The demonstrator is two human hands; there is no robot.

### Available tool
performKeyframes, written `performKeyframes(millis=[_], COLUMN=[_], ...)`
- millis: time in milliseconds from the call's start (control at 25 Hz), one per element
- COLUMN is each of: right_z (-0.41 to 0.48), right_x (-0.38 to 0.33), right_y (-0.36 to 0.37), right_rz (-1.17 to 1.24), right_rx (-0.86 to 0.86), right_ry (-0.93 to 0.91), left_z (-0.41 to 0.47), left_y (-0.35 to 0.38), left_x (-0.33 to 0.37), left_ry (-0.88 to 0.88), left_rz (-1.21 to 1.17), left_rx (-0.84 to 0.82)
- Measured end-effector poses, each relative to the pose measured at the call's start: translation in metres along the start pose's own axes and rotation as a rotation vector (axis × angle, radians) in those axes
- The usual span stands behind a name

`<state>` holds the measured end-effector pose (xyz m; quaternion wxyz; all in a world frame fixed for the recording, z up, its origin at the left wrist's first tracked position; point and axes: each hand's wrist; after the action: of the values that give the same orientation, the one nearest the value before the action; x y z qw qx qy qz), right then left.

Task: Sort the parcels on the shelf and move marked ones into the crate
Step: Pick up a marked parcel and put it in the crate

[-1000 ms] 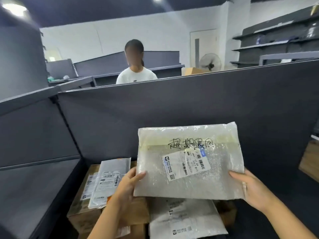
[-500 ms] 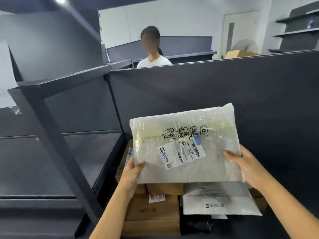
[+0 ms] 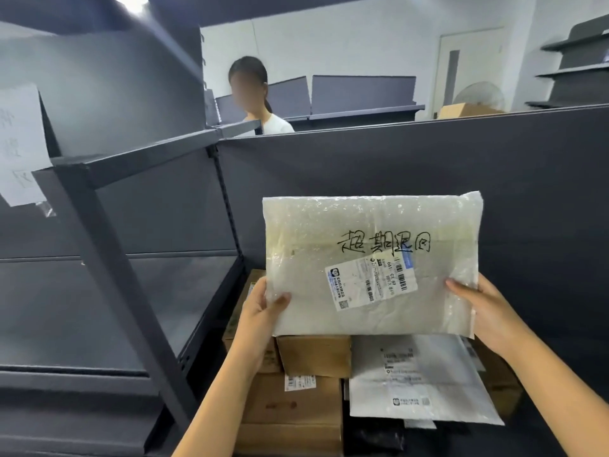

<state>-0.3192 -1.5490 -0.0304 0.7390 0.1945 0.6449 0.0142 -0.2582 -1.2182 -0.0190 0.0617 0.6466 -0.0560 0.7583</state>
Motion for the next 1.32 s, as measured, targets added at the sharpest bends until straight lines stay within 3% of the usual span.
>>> performKeyframes(millis=[200,480,720,1000,1320], right_z=[0.003,-0.015,-0.034,-0.068,-0.147], right_x=[0.004,-0.01,-0.025,-0.035,-0.036], right_y=[-0.008,-0.033,-0.067,-0.126,-0.186], right_rz=[0.086,0.071,0.021,-0.045,-0.083], right_rx=[-0.026,-0.113,-0.051,0.072,0.333], right_ry=[0.091,0.125,0.111,0.128,0.1], left_z=[0.006,0.021,0.031,0.028,0.007], left_y=[0.007,0.022,0.061,0.122,0.197], left_x=[0.021,0.003,-0.018,-0.026,-0.053], left_ry=[0.043,-0.115,-0.19,-0.233,-0.373], left_rz=[0.133,0.14,0.087,-0.07,-0.163], left_rx=[0.004,-0.002,-0.041,-0.212,-0.538])
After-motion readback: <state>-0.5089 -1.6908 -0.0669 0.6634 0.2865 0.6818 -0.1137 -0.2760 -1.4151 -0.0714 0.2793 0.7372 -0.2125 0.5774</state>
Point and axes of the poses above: each hand's wrist, its own z-axis towards the middle knuckle, its own y-axis out of the palm, x = y × z, and after that the axes turned 1 degree about z, right-handed
